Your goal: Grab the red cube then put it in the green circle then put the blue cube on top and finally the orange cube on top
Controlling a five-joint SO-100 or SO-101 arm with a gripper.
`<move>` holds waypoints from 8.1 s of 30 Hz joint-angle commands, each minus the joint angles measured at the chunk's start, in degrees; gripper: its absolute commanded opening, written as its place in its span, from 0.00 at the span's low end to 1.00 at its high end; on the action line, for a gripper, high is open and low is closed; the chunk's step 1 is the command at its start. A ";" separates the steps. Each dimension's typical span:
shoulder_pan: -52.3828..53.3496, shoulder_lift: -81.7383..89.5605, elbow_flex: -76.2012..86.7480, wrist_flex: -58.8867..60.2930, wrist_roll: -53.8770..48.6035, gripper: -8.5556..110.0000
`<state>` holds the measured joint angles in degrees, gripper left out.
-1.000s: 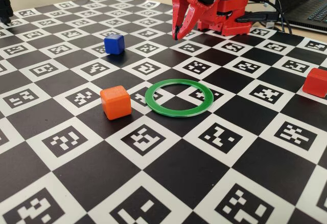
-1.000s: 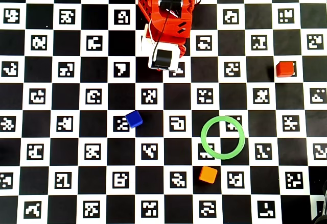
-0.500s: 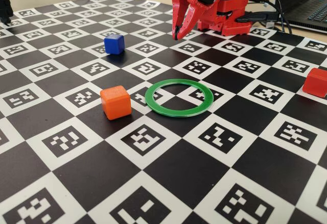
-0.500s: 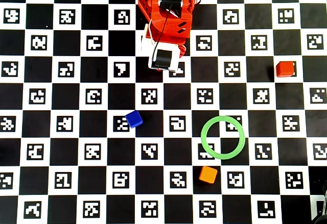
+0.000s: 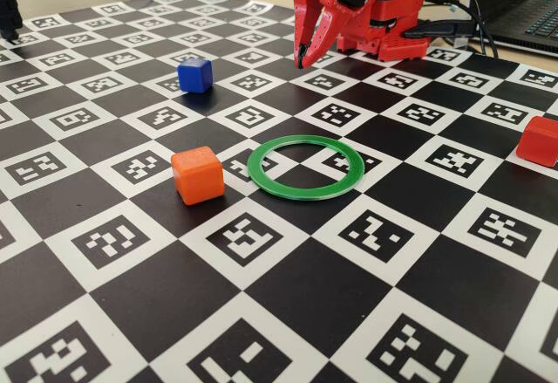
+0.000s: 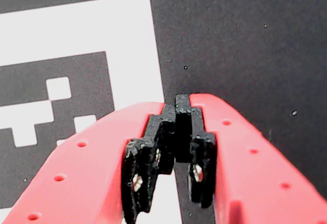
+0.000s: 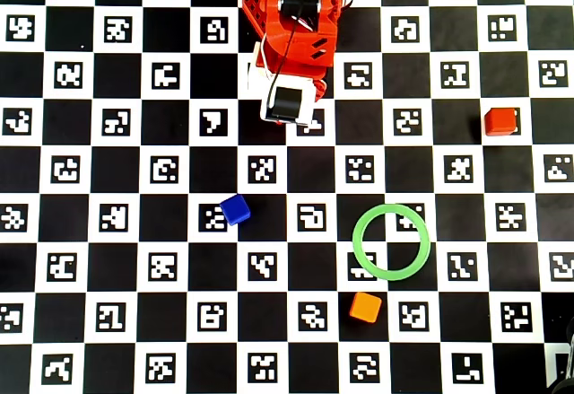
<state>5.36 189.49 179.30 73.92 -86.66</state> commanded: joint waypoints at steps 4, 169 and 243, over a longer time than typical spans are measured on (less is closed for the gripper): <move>-0.44 2.90 3.25 3.69 -0.26 0.04; -61.52 -106.96 -90.26 -1.32 62.14 0.43; -64.07 -114.70 -84.64 -15.73 64.60 0.19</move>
<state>-58.10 73.65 97.03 59.15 -22.15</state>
